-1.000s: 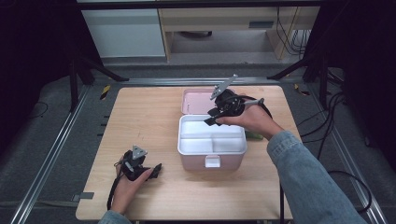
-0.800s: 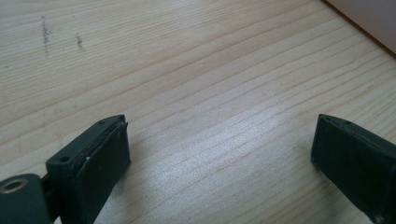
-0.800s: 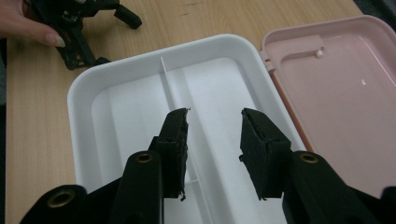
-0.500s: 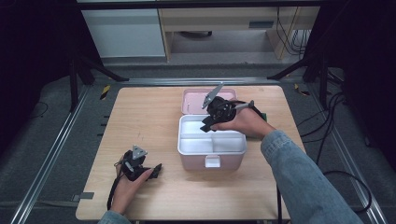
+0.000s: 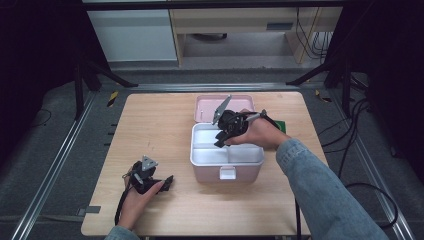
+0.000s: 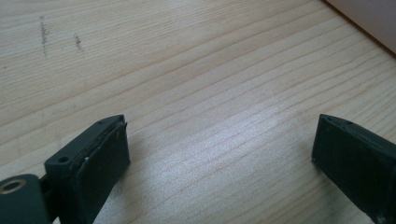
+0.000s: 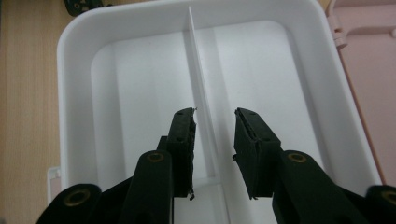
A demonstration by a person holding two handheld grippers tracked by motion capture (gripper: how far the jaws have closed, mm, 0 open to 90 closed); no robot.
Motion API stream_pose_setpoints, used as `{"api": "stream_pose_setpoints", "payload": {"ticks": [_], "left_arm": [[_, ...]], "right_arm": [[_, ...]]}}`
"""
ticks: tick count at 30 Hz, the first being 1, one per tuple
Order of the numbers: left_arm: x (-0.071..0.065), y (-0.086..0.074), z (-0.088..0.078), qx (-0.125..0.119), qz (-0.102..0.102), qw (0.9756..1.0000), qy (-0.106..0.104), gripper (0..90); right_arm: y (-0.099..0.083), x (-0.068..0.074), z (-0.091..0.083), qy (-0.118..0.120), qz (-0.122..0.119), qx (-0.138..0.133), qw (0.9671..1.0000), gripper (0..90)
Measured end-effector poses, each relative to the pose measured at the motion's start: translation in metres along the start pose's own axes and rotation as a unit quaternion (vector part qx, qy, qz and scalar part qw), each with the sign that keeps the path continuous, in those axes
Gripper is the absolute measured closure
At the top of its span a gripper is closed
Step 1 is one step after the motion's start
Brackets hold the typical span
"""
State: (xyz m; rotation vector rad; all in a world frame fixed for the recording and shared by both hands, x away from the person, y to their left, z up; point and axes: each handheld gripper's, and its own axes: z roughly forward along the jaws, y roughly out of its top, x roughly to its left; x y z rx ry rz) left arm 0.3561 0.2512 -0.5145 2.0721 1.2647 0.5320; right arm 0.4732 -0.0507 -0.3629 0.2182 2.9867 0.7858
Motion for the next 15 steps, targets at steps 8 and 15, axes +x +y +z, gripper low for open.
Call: {"api": "stream_pose_setpoints", "payload": {"ticks": [8, 15], "left_arm": [[0.0001, 0.0001, 0.0, 0.0, 0.001, 1.0, 0.0, 3.2], [0.0001, 0.0001, 0.0, 0.0, 0.001, 1.0, 0.0, 3.2]], "right_arm": [[-0.0018, -0.0007, 0.0047, 0.009, -0.009, 0.017, 0.9998, 70.3], [-0.0039, -0.0018, 0.0085, 0.012, -0.014, 0.032, 0.9993, 72.8]]}}
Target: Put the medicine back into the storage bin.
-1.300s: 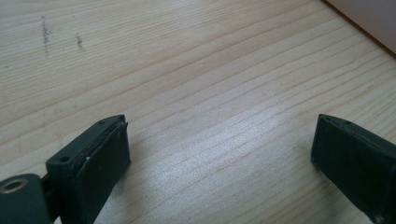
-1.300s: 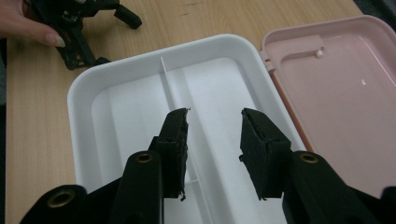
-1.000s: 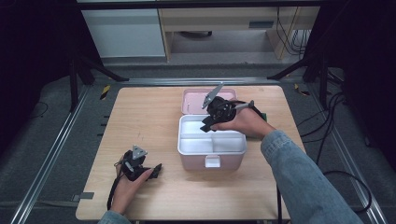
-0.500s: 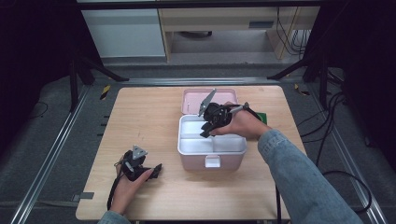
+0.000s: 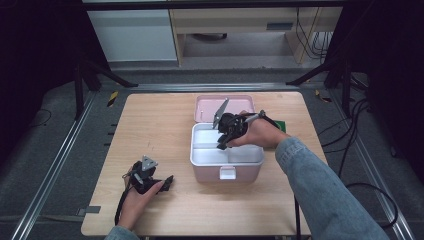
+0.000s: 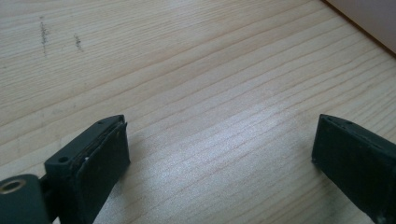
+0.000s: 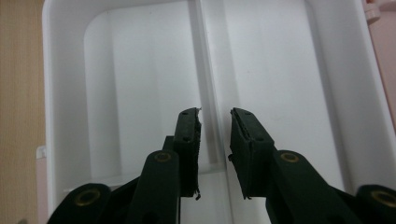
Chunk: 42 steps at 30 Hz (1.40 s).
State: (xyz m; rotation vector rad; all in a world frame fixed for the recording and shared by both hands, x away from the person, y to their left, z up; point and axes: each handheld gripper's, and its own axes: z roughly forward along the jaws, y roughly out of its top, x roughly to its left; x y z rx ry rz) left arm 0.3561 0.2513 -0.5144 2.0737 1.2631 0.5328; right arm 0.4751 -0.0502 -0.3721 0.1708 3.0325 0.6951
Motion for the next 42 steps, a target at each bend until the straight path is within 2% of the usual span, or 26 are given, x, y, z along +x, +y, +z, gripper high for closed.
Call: {"api": "stream_pose_setpoints", "payload": {"ticks": [10, 18, 23, 27, 36, 42], "left_arm": [[0.0, 0.0, 0.0, 0.0, 0.0, 1.0, 0.0, 3.2], [0.0, 0.0, 0.0, 0.0, 0.0, 1.0, 0.0, 3.2], [0.0, 0.0, 0.0, 0.0, -0.001, 1.0, 0.0, 3.1], [0.0, 0.0, 0.0, 0.0, 0.0, 1.0, 0.0, 3.2], [0.0, 0.0, 0.0, 0.0, -0.001, 1.0, 0.0, 3.2], [0.0, 0.0, 0.0, 0.0, 0.0, 1.0, 0.0, 3.1]], "right_arm": [[0.008, -0.001, 0.0, 0.0, -0.023, 0.031, 0.9993, 75.3], [0.008, -0.001, 0.005, 0.006, -0.027, 0.041, 0.9988, 78.0], [0.01, -0.001, 0.005, 0.007, -0.03, 0.05, 0.9983, 81.2], [0.013, -0.002, 0.006, 0.006, -0.04, 0.059, 0.9974, 87.3], [0.012, -0.003, 0.005, 0.011, -0.055, 0.052, 0.997, 89.4], [0.009, -0.003, 0.001, 0.008, -0.05, 0.037, 0.998, 89.6]]}}
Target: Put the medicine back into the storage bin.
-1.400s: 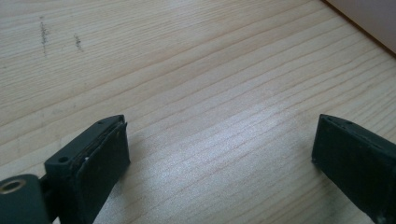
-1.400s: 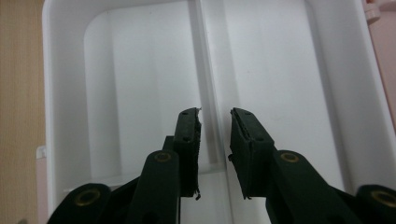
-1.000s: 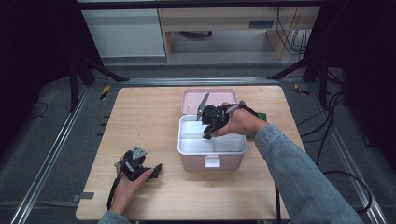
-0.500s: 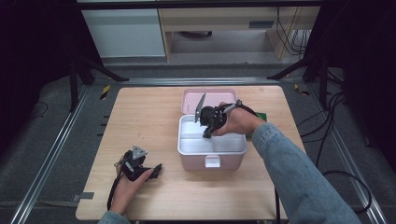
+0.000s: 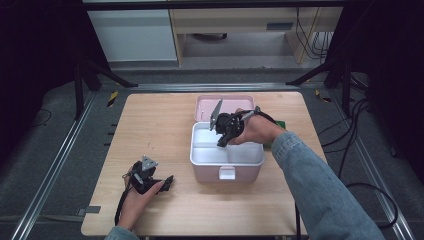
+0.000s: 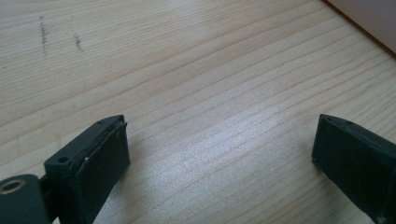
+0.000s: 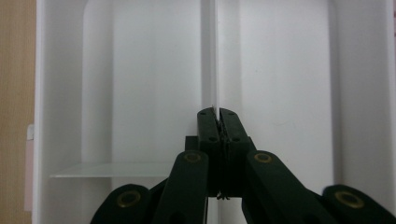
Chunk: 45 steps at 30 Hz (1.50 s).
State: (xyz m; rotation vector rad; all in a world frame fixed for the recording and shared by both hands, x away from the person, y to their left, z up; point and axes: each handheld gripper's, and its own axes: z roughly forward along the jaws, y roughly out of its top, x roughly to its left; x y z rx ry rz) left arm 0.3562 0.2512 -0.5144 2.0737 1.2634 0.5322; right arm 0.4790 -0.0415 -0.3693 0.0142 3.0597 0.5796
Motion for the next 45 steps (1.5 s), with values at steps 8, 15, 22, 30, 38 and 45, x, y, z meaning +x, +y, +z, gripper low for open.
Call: {"api": "stream_pose_setpoints", "payload": {"ticks": [8, 15, 22, 30, 38, 45], "left_arm": [[0.0, 0.0, 0.0, 0.0, 0.0, 1.0, 0.0, 3.2], [0.0, 0.0, 0.0, -0.001, -0.001, 1.0, 0.0, 3.1], [0.0, 0.0, 0.0, 0.0, 0.0, 1.0, -0.001, 3.1], [0.0, 0.0, 0.0, -0.001, 0.0, 1.0, 0.0, 3.1], [0.0, 0.0, 0.0, 0.0, 0.0, 1.0, 0.0, 3.1], [0.0, 0.0, 0.0, 0.001, 0.0, 1.0, -0.001, 2.8]], "right_arm": [[-0.003, 0.002, -0.012, -0.009, 0.003, -0.032, 0.9995, 89.7], [-0.005, 0.005, -0.046, -0.035, 0.02, -0.108, 0.9933, 89.8], [-0.016, 0.01, -0.085, -0.084, 0.058, -0.168, 0.9806, 89.8], [-0.047, 0.014, -0.122, -0.135, 0.105, -0.198, 0.9651, 89.8], [-0.092, 0.022, -0.148, -0.175, 0.15, -0.193, 0.9537, 89.9], [-0.129, 0.035, -0.154, -0.185, 0.175, -0.18, 0.9501, 89.9]]}}
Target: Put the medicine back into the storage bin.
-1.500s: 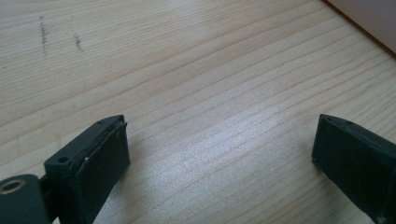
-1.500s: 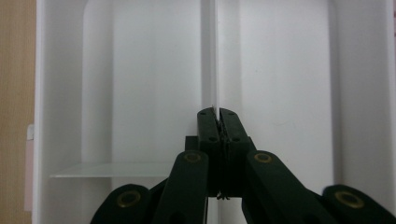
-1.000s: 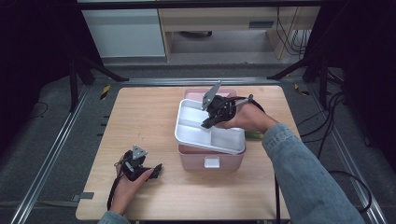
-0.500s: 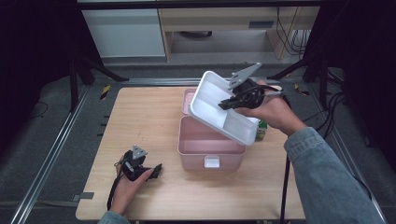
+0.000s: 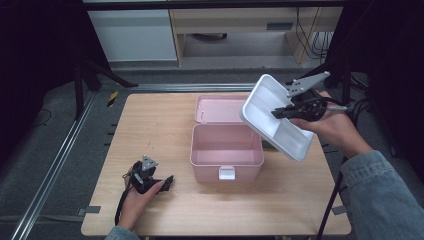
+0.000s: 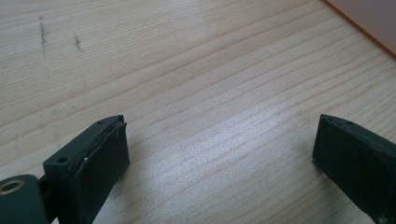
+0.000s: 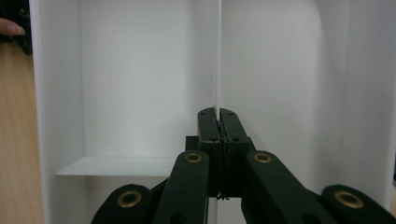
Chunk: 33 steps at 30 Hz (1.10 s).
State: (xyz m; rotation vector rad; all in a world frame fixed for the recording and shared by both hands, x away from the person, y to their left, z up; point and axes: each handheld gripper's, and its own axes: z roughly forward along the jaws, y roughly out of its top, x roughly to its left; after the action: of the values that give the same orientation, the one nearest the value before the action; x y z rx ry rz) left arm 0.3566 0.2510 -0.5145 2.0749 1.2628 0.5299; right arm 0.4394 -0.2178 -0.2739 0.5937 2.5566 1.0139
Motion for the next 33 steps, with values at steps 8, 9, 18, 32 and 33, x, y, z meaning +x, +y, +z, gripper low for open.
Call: {"api": "stream_pose_setpoints", "payload": {"ticks": [8, 9, 18, 32, 33], "left_arm": [[0.0, 0.0, 0.0, 0.0, 0.0, 1.0, 0.0, 2.6], [0.0, 0.0, 0.0, 0.0, 0.001, 1.0, 0.0, 2.6], [0.0, 0.0, 0.0, 0.0, 0.0, 1.0, 0.0, 2.5], [0.0, 0.001, 0.001, 0.001, 0.001, 1.0, 0.0, 2.1], [0.0, 0.001, 0.001, 0.001, 0.001, 1.0, 0.0, 2.1]], "right_arm": [[-0.04, 0.003, -0.013, -0.01, 0.015, 0.031, 0.9994, 89.9], [-0.044, 0.003, -0.014, -0.01, 0.018, 0.032, 0.9993, 89.9], [-0.083, 0.01, -0.018, -0.01, 0.036, 0.047, 0.9982, 89.9], [-0.139, 0.03, -0.003, 0.006, 0.059, 0.088, 0.9944, 89.9], [-0.142, 0.03, -0.002, 0.008, 0.06, 0.089, 0.9942, 89.9]]}}
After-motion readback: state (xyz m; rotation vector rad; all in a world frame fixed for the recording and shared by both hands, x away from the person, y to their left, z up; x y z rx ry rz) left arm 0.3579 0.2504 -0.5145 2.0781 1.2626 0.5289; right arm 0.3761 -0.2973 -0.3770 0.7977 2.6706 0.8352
